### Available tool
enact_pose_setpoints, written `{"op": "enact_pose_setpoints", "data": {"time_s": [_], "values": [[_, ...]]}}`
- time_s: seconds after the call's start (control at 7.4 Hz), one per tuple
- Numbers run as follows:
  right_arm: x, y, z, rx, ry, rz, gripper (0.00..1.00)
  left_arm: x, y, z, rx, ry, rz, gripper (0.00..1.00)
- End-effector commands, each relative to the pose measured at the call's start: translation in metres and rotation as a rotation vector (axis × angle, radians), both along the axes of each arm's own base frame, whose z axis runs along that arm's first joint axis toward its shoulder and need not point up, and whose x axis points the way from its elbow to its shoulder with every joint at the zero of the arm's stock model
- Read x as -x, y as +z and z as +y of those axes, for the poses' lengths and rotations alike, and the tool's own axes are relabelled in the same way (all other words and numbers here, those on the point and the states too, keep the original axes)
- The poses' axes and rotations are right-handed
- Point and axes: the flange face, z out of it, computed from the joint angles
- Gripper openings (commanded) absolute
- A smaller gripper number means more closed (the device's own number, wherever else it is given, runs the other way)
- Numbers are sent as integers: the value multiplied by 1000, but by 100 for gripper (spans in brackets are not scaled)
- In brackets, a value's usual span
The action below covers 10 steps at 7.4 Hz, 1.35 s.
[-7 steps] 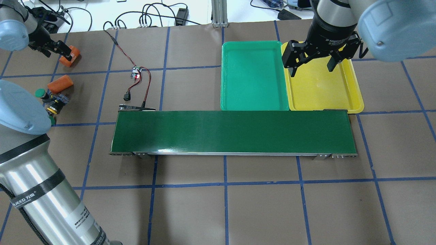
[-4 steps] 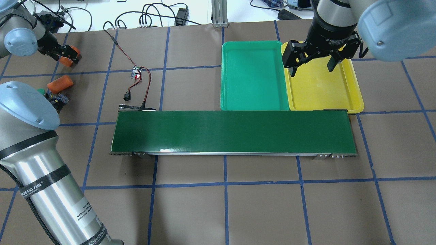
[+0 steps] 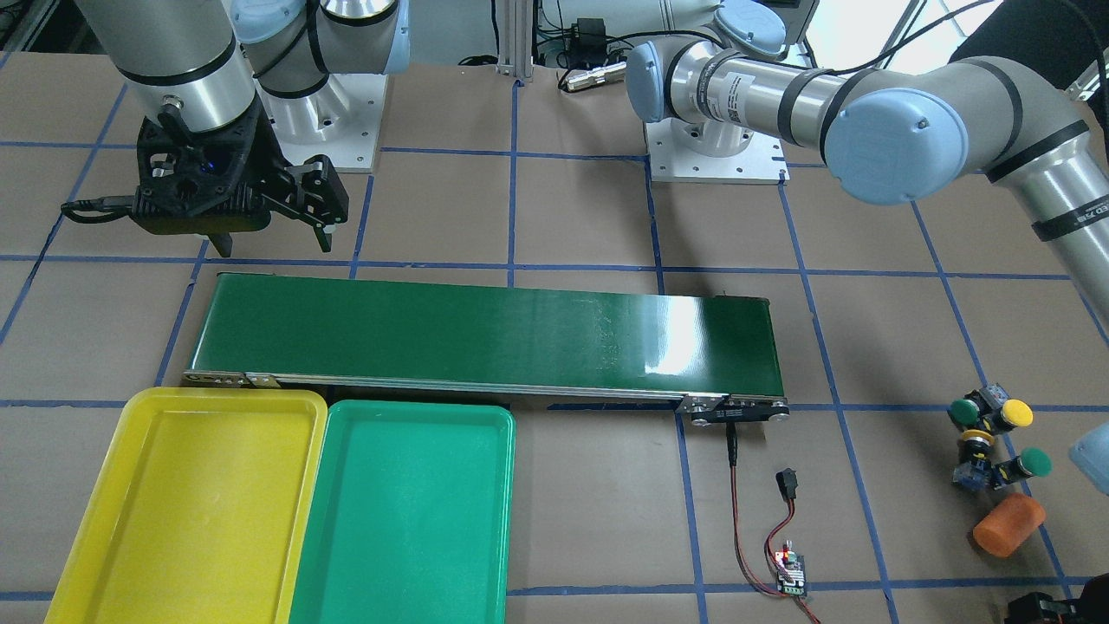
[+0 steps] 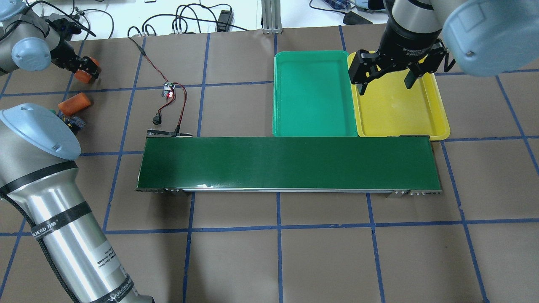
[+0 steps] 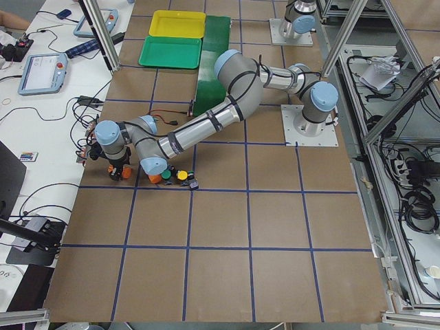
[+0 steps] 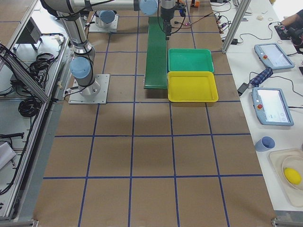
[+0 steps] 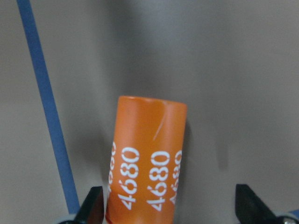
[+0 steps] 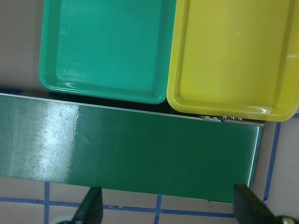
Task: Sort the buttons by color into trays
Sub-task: 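Lift the orange cylinder with the left gripper and carry it over the belt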
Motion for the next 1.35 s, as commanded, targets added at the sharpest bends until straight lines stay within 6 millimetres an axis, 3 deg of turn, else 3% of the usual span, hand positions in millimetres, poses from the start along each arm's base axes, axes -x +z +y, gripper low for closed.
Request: {"op": "enact_pose_setpoints", "data": {"time_s": [0.0,0.14,0.27,0.54,0.68,0.81,0.95,1.08,1.22], "values": [[0,0,0,0,0,0,100,16,14,0,-20,-19,44,0],[0,0,0,0,0,0,100,29,22,7,-71,-166,57,0],[0,0,0,0,0,0,100,45,44,10,-87,-312,49,0],[0,0,0,0,0,0,100,133,105,37,-248,-632,126,0],[0,0,0,0,0,0,100,167,136,51,-270,-690,135,0],[0,0,0,0,0,0,100,208,165,68,-300,-812,67,0],[0,0,0,0,0,0,100,256,184,94,-323,-860,51,0],[0,0,0,0,0,0,100,282,187,124,-352,-857,69,0],[0,0,0,0,0,0,100,294,193,163,-380,-783,76,0]]}}
